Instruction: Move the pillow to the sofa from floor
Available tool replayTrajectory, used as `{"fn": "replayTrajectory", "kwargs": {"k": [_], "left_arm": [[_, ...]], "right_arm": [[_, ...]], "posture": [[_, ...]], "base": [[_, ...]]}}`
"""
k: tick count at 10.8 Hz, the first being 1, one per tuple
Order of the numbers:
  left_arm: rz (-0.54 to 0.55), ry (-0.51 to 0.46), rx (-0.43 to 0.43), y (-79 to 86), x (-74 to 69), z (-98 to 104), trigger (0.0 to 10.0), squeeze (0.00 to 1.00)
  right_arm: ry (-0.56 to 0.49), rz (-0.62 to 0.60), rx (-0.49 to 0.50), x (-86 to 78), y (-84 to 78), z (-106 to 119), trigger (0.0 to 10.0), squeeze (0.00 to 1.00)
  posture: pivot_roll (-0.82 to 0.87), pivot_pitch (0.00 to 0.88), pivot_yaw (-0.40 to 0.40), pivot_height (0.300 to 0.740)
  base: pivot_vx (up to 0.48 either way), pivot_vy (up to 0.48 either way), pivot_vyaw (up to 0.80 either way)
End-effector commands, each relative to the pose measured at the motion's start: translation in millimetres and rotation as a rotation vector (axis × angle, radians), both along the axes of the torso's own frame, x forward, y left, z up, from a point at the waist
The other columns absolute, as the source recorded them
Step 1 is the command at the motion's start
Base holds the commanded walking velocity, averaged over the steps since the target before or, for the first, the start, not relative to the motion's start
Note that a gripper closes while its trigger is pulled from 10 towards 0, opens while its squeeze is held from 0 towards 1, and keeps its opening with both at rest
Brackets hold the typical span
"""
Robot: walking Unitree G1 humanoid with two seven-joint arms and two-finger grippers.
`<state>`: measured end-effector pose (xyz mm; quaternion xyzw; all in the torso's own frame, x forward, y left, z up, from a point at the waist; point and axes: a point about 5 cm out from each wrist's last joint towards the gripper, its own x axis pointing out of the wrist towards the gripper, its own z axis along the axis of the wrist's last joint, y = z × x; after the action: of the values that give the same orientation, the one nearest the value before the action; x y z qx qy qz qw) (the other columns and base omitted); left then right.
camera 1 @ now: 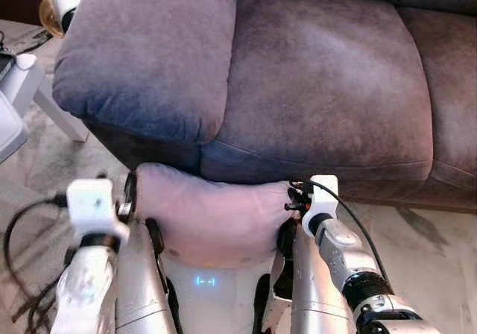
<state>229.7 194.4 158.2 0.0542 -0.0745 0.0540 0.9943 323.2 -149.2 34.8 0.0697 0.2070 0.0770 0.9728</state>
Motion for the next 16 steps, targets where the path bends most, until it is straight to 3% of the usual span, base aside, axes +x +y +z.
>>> {"fn": "replayTrajectory", "kwargs": {"k": [1, 7, 16], "left_arm": [[-0.002, 0.023, 0.012, -1.8, -1.8, -5.7, 10.0, 0.00], [-0.009, -0.017, 0.032, 0.9, 3.1, -0.4, 10.0, 0.00], [-0.006, -0.022, 0.040, 1.7, 5.3, 0.3, 10.0, 0.00]], "right_arm": [[-0.128, -0.086, -0.005, 10.2, -18.2, 22.3, 10.0, 0.00], [-0.122, -0.109, 0.002, 9.2, -17.7, 20.2, 10.0, 0.00], [-0.112, -0.109, 0.005, 9.7, -15.3, 19.1, 10.0, 0.00]], "posture": [[0.11, 0.196, -0.135, 0.498], [0.12, 0.189, -0.125, 0.498], [0.12, 0.187, -0.123, 0.498]], "base": [[0.000, 0.000, 0.00], [-0.040, 0.000, 0.00], [-0.257, 0.000, 0.00]]}}
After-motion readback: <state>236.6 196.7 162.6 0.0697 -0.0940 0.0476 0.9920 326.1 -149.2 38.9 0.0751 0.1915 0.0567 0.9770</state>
